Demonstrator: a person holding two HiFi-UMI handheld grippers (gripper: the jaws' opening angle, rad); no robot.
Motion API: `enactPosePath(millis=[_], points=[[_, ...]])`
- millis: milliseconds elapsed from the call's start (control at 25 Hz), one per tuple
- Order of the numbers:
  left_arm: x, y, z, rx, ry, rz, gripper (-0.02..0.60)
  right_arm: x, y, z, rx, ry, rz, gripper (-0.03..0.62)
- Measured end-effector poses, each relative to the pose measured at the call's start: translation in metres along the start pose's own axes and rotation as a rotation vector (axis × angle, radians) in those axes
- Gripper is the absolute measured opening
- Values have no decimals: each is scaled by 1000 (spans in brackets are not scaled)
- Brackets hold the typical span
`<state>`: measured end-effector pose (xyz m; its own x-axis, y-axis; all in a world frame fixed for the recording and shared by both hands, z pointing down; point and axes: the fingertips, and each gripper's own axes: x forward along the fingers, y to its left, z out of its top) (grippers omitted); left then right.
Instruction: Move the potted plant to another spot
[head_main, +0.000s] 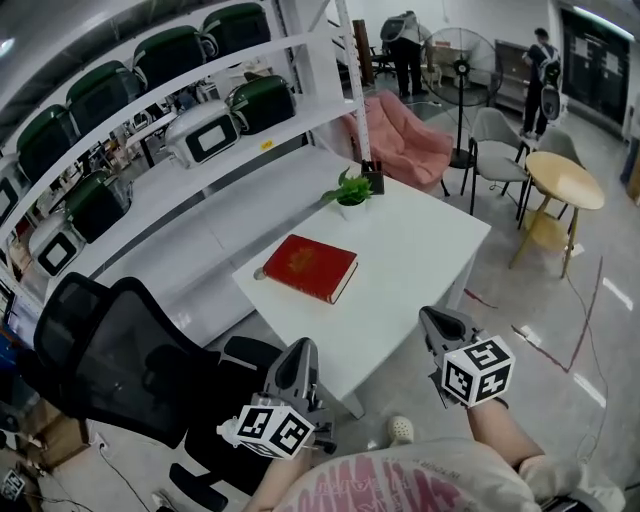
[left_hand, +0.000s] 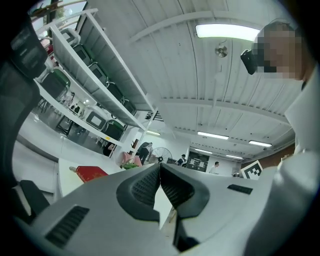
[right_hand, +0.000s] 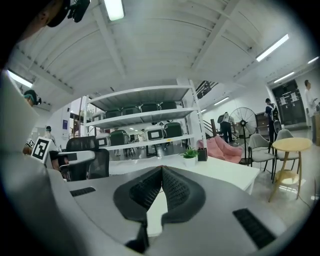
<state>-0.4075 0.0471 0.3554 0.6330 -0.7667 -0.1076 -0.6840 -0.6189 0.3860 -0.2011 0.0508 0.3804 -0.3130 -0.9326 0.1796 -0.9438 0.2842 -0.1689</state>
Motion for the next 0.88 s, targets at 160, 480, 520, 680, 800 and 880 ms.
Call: enactPosePath(millis=[160, 480, 520, 680, 800, 880], points=[[37, 9, 9, 19, -26, 4, 25, 38, -35, 21, -11, -6, 15, 14], [100, 35, 31, 19, -105, 69, 25, 100, -79, 61, -60, -20, 71, 14], [108, 36, 32, 22, -114, 74, 25, 105, -84, 65, -66, -22, 76, 14], [136, 41, 33, 14, -145, 86, 25, 123, -108, 74, -90, -28, 87, 14], [150, 41, 31, 21, -157, 87, 25, 134, -125, 75, -100, -23, 91, 14], [154, 44, 27, 28, -153, 97, 25, 142, -132, 74, -109, -24, 91, 14]])
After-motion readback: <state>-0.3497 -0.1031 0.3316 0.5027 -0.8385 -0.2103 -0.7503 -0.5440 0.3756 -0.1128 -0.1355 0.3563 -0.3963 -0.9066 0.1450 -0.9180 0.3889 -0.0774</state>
